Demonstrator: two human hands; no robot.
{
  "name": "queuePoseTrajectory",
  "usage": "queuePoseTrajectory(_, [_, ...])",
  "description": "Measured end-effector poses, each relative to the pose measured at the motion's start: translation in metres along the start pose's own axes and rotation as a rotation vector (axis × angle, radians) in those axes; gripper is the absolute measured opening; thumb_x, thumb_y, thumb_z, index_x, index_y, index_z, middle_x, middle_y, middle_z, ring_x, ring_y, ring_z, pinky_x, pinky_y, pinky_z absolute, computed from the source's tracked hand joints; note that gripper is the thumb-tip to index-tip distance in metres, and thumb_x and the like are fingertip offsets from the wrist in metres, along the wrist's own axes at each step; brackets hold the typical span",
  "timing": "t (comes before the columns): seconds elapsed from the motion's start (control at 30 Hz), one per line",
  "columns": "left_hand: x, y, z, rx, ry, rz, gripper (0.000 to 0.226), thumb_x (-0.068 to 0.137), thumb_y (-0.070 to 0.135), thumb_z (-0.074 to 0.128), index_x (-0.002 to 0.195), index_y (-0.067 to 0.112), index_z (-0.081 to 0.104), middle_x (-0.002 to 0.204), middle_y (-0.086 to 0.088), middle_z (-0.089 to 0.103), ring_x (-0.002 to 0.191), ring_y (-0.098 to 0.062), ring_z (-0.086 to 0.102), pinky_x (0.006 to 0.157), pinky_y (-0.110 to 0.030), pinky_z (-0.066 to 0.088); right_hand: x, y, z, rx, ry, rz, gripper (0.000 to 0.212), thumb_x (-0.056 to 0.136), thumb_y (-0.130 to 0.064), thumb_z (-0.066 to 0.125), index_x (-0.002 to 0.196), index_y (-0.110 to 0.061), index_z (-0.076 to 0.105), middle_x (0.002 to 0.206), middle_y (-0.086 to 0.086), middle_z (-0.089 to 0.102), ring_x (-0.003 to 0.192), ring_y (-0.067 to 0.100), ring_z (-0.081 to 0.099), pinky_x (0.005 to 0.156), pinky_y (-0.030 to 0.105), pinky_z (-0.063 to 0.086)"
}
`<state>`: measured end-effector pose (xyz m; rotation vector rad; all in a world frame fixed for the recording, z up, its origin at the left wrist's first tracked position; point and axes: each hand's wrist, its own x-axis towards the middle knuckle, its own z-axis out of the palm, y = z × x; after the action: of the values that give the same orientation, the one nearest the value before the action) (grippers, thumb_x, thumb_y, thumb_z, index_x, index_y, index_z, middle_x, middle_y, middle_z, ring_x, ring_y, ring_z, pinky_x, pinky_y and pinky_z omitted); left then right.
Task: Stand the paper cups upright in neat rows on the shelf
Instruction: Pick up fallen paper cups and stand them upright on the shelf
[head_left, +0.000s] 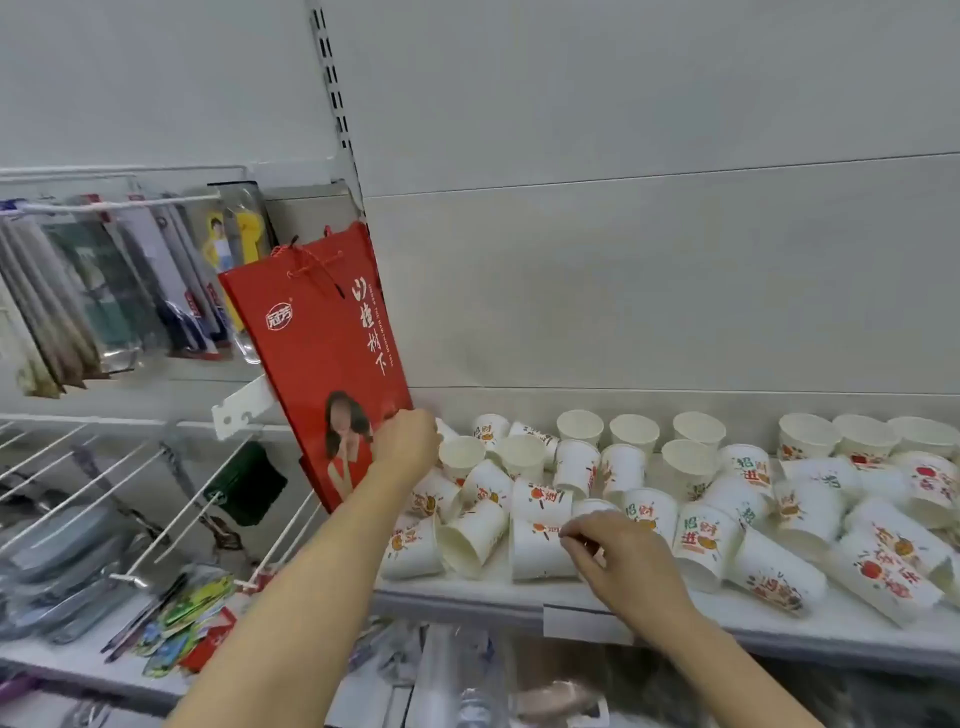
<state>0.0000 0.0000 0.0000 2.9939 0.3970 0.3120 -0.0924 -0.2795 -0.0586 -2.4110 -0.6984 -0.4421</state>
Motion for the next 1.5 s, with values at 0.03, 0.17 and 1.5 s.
queuePoseTrajectory(0.03, [0.008, -0.001, 0.005, -0.004, -0.079, -0.028, 0.019, 0.091, 0.019, 0.054, 0.097, 0.006, 0.068, 0.094, -0.012, 0.070, 0.084, -0.029, 0.066, 0.059, -0.031, 0.042, 0.008, 0.000, 0.004, 0.000, 0.027, -0.012, 0.007, 0.087, -0.033, 0.061, 0.090, -0.032, 0.067, 0.082, -0.019, 0.064, 0.075, 0.002, 0.054, 0.065, 0.027, 0.050])
queuePoseTrajectory(0.17, [0.039, -0.003, 0.023, -0.065, -0.234, -0.098, 0.031, 0.096, 0.025, 0.050, 0.117, 0.006, 0.061, 0.119, -0.014, 0.064, 0.107, -0.031, 0.062, 0.076, -0.034, 0.048, 0.047, -0.006, 0.014, -0.022, 0.095, 0.035, 0.007, 0.086, -0.031, 0.061, 0.087, -0.031, 0.068, 0.076, -0.018, 0.063, 0.070, 0.002, 0.054, 0.059, 0.027, 0.050])
queuePoseTrajectory(1.5, [0.045, -0.035, 0.041, -0.242, 0.052, 0.392, 0.025, 0.090, 0.022, 0.064, 0.114, 0.025, 0.068, 0.118, 0.010, 0.064, 0.112, -0.014, 0.054, 0.085, -0.033, 0.049, 0.240, 0.013, 0.097, 0.222, -0.197, 0.391, 0.017, 0.068, -0.027, 0.080, 0.067, -0.023, 0.063, 0.069, -0.009, 0.066, 0.072, 0.011, 0.063, 0.072, 0.037, 0.054])
